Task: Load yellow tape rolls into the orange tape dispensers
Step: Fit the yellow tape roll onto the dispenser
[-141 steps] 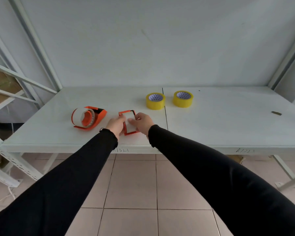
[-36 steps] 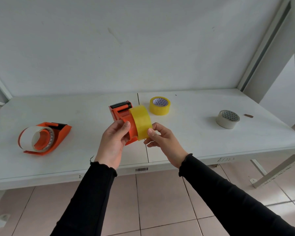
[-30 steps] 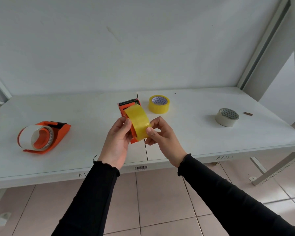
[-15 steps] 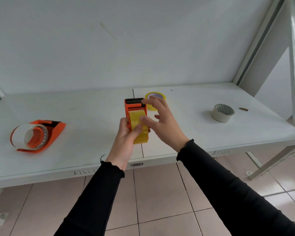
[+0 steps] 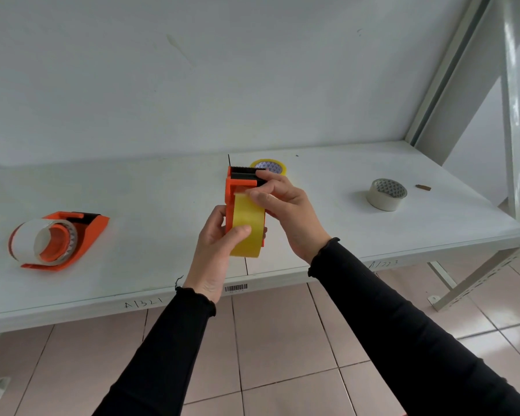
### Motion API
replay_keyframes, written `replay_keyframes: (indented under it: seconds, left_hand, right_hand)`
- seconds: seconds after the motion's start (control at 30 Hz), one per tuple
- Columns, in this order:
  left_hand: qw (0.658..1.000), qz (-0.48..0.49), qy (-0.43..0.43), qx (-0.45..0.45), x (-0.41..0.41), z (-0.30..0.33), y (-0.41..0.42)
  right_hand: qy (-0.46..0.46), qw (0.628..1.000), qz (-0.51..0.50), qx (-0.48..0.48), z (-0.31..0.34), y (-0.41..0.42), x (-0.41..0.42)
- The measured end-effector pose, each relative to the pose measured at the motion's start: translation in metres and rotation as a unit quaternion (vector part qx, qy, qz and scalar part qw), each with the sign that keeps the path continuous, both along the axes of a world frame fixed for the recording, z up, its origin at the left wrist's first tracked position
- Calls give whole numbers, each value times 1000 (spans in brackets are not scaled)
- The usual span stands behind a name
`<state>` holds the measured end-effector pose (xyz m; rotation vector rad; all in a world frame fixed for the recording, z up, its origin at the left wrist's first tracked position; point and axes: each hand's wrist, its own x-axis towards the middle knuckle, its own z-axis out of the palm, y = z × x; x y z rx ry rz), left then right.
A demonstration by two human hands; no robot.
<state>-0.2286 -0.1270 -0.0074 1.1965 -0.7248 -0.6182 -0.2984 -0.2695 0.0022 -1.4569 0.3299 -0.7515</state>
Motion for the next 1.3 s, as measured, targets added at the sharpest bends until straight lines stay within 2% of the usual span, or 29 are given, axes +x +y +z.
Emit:
replay_keyframes:
  seconds: [0.13,0.4,0.47,0.73,1.1,1.23,1.3]
  left_hand:
    - [1000,14,-10,11,7,-2,1]
    - [1000,-14,-3,5,7,0,1]
    - [1000,-27,-2,4,7,0,0]
    - [997,16,-17,78,-5,-7,-8]
    - [987,49,-133,78,-20,-17,-9]
    - [984,38,-154,87,-20,-22,-6]
    - [982,22,-160,101,-22,-21,-4]
  right_hand:
    - [-9,1000,16,17,1,1,-1]
    - [-6,995,44,87,6,3,-2]
    - [-6,996,43,78,4,4,0]
    - [-3,1000,-15,17,-2,9,7]
    - [3,979,-163,125,0,0,13]
    - [27,976,-171,129,0,-6,10]
    - [24,978,-187,92,-2,-8,12]
